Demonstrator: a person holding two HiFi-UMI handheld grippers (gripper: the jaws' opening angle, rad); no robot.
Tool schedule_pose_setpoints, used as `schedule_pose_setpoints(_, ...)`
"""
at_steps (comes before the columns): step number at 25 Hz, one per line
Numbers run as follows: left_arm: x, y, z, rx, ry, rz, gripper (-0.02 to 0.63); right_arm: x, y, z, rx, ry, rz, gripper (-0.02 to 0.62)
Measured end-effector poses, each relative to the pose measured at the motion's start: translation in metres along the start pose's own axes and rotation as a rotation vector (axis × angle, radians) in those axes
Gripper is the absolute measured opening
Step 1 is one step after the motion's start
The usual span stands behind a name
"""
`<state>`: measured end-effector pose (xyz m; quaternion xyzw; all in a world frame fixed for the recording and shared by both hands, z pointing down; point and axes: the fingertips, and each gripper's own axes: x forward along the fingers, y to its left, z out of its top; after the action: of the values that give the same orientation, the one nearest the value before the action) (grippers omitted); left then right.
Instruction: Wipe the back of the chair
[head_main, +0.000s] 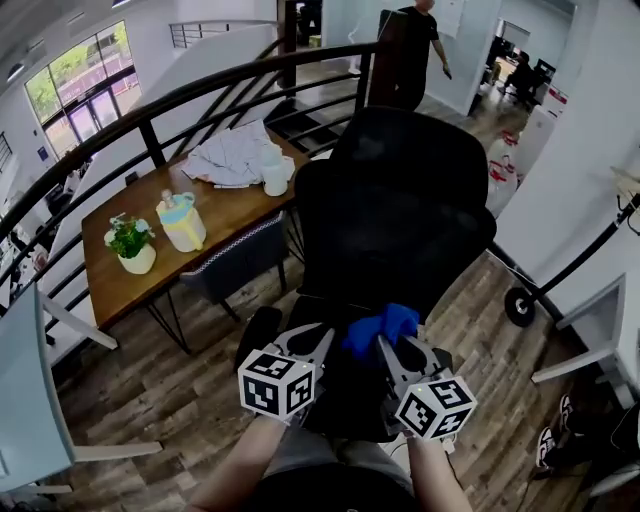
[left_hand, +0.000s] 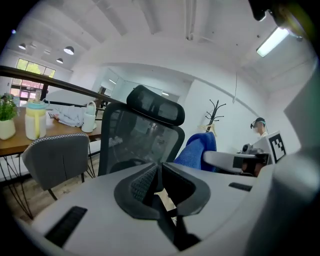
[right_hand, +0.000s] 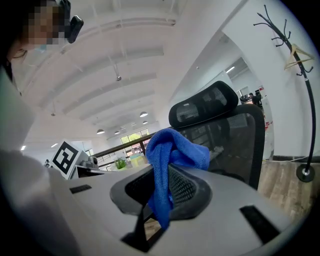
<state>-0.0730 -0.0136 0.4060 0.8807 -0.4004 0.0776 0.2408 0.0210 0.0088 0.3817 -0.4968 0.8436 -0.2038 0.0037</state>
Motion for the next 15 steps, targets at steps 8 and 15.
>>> schedule_pose_setpoints(8, 0.020, -0.002, 0.005, -0.011, 0.007, -0.068, 0.038, -0.002, -0.012, 0.011, -0.054, 0.014, -0.063, 0.077)
schedule_pose_setpoints(15, 0.028, 0.002, 0.020, 0.004, -0.018, -0.064, 0.038, 0.012, -0.017, 0.031, -0.084, -0.005, -0.041, 0.077)
